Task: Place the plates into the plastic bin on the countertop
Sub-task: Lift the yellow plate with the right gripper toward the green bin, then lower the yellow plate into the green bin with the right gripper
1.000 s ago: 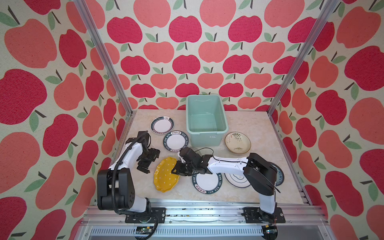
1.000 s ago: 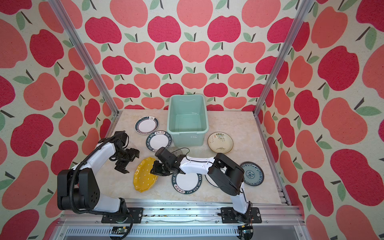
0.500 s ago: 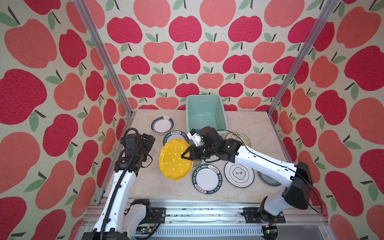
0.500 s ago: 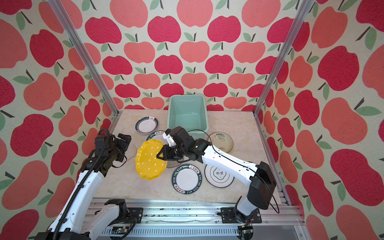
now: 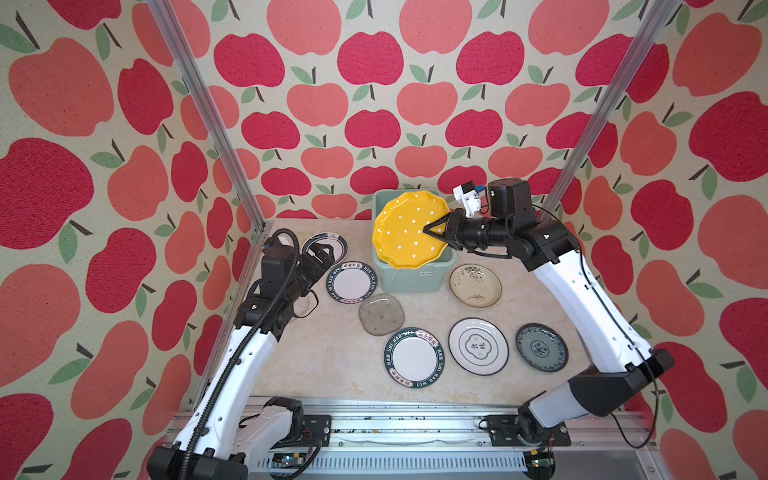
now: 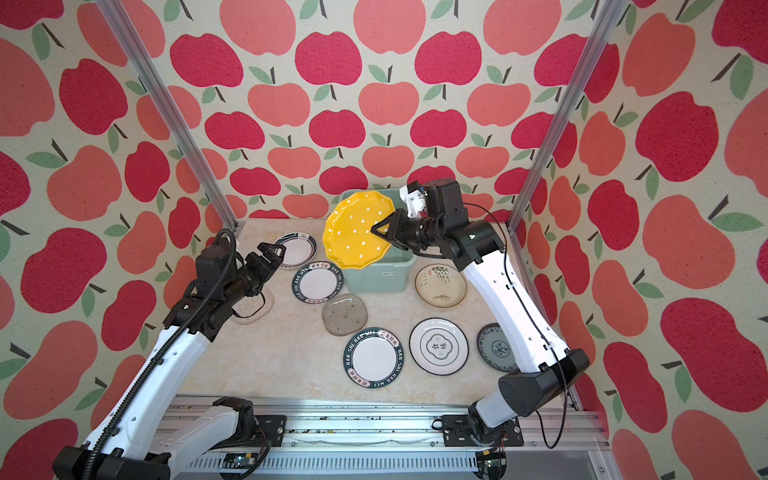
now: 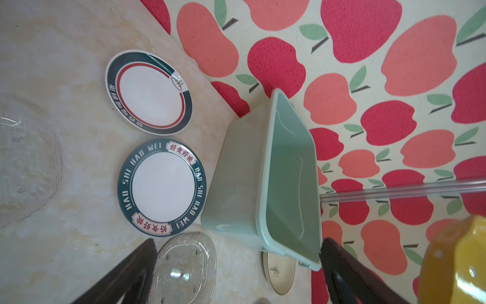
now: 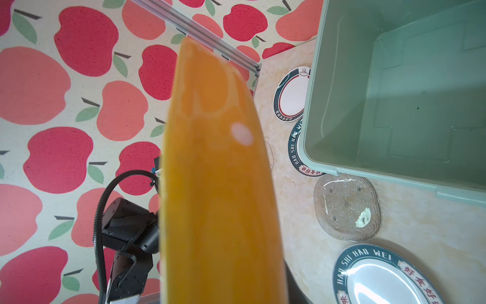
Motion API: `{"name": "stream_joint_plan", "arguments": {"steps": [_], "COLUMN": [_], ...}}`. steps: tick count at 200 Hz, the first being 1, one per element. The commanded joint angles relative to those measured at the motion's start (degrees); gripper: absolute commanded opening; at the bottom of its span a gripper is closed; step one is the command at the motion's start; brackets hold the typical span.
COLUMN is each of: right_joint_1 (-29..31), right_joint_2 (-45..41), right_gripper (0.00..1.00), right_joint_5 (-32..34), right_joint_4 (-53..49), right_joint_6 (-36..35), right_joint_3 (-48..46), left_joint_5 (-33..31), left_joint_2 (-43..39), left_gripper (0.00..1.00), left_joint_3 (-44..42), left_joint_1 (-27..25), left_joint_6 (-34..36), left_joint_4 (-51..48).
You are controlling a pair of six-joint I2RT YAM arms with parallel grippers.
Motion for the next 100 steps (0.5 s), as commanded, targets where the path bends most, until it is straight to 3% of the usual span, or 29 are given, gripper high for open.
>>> {"name": "stream_joint_plan", "arguments": {"steps": [1,18,35,60,100], "right_joint_1": [0.5,1.5,2.8,5.0,6.1], "right_joint_2": [-1.4,-1.0,-0.6,-0.1,5.3], "right_gripper": [0.05,0.05,0.05,0.05,0.07], "right_joint_5": [4.6,10.4,16.7,25.3,32.1], "right_joint_4": [6.8,8.3,9.9,15.4,18.7], "right_joint_6": [9.7,11.5,14.3,20.2,24.4], "right_joint_3": [1.1,0.7,-0.6,-4.0,-2.0], "left_joint_5": [2.1,2.2,2.0,2.8,-0.8], "left_joint_2": [2.2,5.2,6.8,6.8,8.7], "left_gripper": [0.99,0.99,0.99,0.99,0.99], "left_joint_3": [13.2,19.8,22.8,21.6,20.8], "left_joint_1": [-3.6,-5.9,-6.8,-9.1,-10.6], "left_joint_6": [6.6,10.0,8.9,7.6,7.6], "left_joint_4": [-12.0,-19.2,-23.6,-19.6,-16.3]}}
